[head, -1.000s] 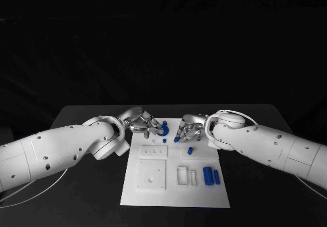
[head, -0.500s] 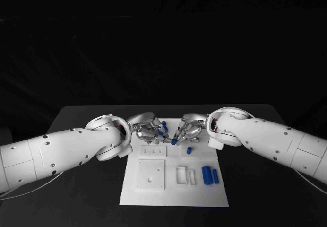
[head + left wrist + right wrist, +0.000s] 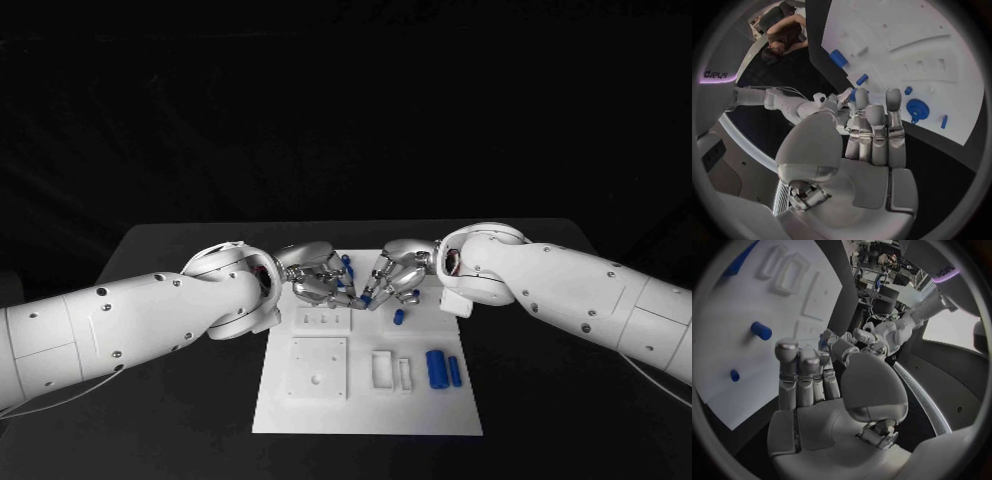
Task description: Assemble the parts on the task board
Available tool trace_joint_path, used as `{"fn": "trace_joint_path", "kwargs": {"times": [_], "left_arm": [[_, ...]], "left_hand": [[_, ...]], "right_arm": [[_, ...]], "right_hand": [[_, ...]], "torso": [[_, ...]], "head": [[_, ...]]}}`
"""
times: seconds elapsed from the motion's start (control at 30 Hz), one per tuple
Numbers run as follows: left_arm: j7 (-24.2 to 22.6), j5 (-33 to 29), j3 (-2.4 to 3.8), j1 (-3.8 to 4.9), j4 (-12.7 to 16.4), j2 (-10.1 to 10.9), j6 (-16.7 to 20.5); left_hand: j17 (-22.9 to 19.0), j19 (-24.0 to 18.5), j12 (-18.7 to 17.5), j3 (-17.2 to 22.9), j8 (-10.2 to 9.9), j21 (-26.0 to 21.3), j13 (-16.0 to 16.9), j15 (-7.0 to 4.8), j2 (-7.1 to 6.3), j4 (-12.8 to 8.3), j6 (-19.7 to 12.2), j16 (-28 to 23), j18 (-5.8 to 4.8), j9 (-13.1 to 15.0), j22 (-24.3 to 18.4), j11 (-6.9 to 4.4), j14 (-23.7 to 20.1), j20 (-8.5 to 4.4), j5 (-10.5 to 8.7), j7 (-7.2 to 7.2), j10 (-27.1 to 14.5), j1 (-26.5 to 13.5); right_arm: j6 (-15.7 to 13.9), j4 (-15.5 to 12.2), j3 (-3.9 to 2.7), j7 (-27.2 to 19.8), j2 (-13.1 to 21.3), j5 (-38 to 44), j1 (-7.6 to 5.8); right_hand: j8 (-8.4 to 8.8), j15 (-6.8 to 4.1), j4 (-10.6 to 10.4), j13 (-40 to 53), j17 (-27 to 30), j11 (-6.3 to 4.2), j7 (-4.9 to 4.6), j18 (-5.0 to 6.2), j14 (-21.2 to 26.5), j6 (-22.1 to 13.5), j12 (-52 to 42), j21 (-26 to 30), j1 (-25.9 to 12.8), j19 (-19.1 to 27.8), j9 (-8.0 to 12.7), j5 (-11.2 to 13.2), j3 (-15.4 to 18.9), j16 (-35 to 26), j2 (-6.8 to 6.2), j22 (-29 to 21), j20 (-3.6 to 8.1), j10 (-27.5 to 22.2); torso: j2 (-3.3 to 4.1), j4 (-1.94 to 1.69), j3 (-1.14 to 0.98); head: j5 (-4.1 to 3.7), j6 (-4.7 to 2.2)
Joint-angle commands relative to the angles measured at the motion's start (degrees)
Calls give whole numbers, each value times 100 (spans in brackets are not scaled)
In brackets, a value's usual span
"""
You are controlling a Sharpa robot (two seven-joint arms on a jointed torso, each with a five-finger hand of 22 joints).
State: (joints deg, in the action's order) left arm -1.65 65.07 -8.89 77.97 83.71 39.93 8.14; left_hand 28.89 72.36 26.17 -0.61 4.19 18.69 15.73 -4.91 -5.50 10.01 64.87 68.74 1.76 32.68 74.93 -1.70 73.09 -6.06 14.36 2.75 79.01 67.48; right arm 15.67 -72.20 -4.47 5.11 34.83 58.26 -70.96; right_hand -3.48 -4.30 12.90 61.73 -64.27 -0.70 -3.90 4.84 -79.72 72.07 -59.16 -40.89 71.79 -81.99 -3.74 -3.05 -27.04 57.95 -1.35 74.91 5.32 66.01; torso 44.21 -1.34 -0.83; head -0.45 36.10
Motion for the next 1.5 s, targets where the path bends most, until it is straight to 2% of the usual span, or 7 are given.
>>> {"fn": "trace_joint_path", "kwargs": {"times": [0.03, 0.3, 0.6, 0.77, 0.87, 1.17, 1.5], "left_arm": [[116, 122, 1, 2, 10, -15, -44], [194, 153, 0, 2, 11, -18, -80], [281, 214, -35, 2, 45, -42, -353], [337, 226, -48, 2, 49, -45, -367], [350, 228, -50, 2, 48, -50, -376], [362, 224, -54, -1, 32, -118, -377], [330, 164, -56, -5, 19, -167, -248]], "left_hand": [[-10, -48, 31, 2, -39, 26, 11, 6, -63, 57, -60, 17, -29, 42, 106, 4, -22, 4, -50, -7, -67, -31], [-30, -47, 66, 25, -33, 29, 18, 6, -95, 132, -68, 21, -23, 186, 104, 3, -22, 7, -59, -13, -89, -17], [-30, -72, 77, 3, -37, 36, 17, 6, -13, 32, -59, 35, -33, 252, 106, -1, -43, 6, 90, -17, -104, 41], [-34, -68, 63, -83, -42, 66, -4, -9, 52, -245, 11, 55, -36, 125, 109, -17, -33, -5, 70, -32, -73, 210], [-38, -69, 33, -107, -39, 79, -24, -11, 99, -292, 40, 54, -40, 58, 109, -23, -31, -9, 79, -40, -53, 207], [-39, -79, 20, -102, -46, 84, -28, -5, 162, -244, -8, 57, -40, -8, 106, -12, -36, -6, 123, -24, -66, 177], [-48, -67, -42, -153, -44, 78, -62, 10, 352, -187, -66, 54, -17, -400, 103, 9, -24, 10, 126, 12, -66, 173]], "right_arm": [[389, -18, -3, 59, 5, -92, -1], [518, 12, -4, 91, 3, -84, -2], [492, 31, -4, 82, -10, -85, -2], [480, 30, -5, 85, -14, -86, -2], [476, 28, -5, 82, -18, -86, -2], [472, 28, -5, 72, -40, -92, -2], [550, 5, -5, 88, -71, -246, -2]], "right_hand": [[-18, 7, -2, -13, -2, -11, 4, 15, 55, 12, 29, 32, 24, 45, -28, -16, 46, -28, 78, 436, -4, -51], [-20, 7, 10, -32, 1, -12, 5, 19, 64, 23, 52, 53, 16, 56, -37, -46, 18, -35, 71, 432, -6, -66], [-20, 8, 8, -33, 7, -12, 6, 19, 71, 25, 53, 62, 10, 60, -39, -44, 16, -45, 71, 430, -6, -65], [-20, 7, 12, -38, 5, -14, 7, 19, 69, 29, 57, 65, 11, 60, -40, -52, 13, -42, 69, 429, -5, -68], [-20, 7, 12, -38, 5, -14, 7, 19, 69, 29, 57, 65, 11, 60, -40, -52, 13, -42, 69, 429, -5, -68], [-20, 6, 12, -37, 12, -15, 7, 20, 74, 29, 56, 76, 7, 63, -42, -55, 8, -51, 70, 426, -4, -69], [-20, 5, 13, -39, 11, -16, 8, 19, 74, 32, 58, 75, 6, 63, -43, -59, 7, -51, 68, 427, -4, -72]], "torso": [[6, -2, 3], [9, -6, 10], [7, -15, 14], [5, -7, 21], [6, -4, 13], [5, -6, 17], [6, -12, 19]], "head": [[-12, 4], [-26, 4], [-40, 20], [-51, 30], [-53, 32], [-68, 36], [-44, 35]]}}
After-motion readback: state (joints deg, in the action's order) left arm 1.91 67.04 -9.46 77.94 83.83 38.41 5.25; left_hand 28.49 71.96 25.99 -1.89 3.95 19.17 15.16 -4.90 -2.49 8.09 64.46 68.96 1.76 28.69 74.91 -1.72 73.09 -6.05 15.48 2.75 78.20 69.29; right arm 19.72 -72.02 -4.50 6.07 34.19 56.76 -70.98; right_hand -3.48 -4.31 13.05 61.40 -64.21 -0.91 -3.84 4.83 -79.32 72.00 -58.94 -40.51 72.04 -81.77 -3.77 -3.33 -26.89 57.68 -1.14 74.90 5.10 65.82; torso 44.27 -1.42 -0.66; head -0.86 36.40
